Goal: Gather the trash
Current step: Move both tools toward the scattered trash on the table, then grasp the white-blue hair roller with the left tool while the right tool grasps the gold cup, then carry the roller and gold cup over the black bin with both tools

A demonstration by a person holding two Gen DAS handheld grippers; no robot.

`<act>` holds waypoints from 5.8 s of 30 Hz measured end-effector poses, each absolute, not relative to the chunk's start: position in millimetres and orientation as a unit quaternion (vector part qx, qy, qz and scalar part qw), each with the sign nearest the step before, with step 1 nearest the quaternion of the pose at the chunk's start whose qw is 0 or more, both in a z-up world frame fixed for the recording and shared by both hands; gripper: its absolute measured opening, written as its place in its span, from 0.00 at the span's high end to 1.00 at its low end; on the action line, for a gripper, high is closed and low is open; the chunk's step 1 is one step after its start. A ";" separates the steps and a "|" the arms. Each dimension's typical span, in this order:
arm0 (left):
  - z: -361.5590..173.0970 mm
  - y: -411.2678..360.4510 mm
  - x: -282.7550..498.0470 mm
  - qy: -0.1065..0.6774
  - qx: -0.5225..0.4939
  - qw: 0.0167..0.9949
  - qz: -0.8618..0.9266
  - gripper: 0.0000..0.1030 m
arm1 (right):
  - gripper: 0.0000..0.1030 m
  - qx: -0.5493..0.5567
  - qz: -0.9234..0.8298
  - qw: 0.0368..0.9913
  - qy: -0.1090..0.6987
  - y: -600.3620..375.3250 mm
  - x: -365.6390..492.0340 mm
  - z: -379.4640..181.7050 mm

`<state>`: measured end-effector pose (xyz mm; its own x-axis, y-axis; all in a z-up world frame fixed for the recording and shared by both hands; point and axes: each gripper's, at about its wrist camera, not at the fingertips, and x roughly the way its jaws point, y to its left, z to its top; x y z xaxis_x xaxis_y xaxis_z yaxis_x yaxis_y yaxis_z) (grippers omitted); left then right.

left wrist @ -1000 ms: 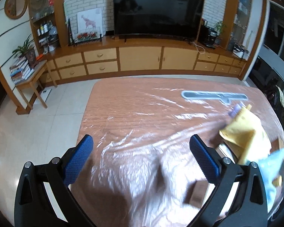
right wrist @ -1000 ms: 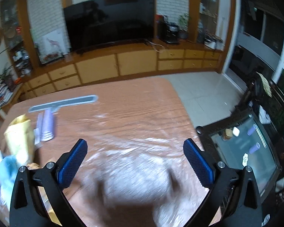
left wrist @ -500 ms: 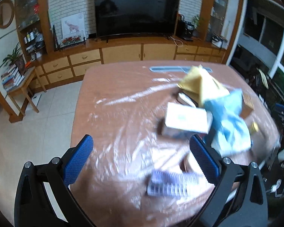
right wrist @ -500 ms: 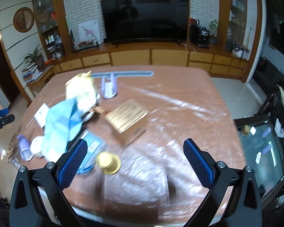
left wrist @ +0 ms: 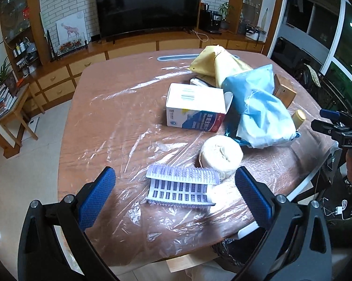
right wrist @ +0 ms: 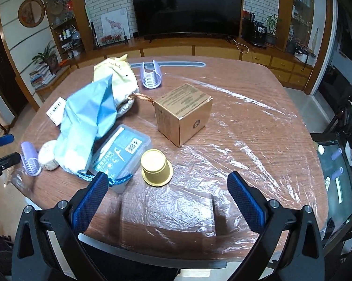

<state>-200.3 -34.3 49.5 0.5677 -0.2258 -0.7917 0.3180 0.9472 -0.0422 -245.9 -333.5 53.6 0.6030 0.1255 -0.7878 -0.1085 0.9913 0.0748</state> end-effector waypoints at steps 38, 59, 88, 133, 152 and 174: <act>9.0 -51.0 -187.7 0.455 0.082 0.875 -0.145 0.01 | 0.14 -0.004 0.090 0.891 0.444 -326.6 -220.7 28.8; 2.5 -40.3 -191.5 0.467 0.056 0.868 -0.157 0.12 | 0.51 0.042 0.107 0.881 0.458 -336.2 -211.8 17.2; 20.6 -33.0 -187.4 0.451 0.028 0.881 -0.140 0.29 | 0.67 0.090 0.121 0.877 0.456 -348.2 -217.6 20.7; 46.8 -124.3 -268.5 0.444 0.060 0.856 -0.259 0.29 | 0.67 0.059 0.209 0.846 0.487 -315.1 -327.0 46.4; 5.7 -169.7 -317.9 0.457 0.156 0.818 -0.313 0.29 | 0.76 0.020 0.216 0.803 0.555 -299.6 -340.3 -25.8; -98.2 -199.5 -300.1 0.530 0.236 0.762 -0.287 0.29 | 0.83 0.012 0.198 0.772 0.604 -289.3 -327.4 -89.6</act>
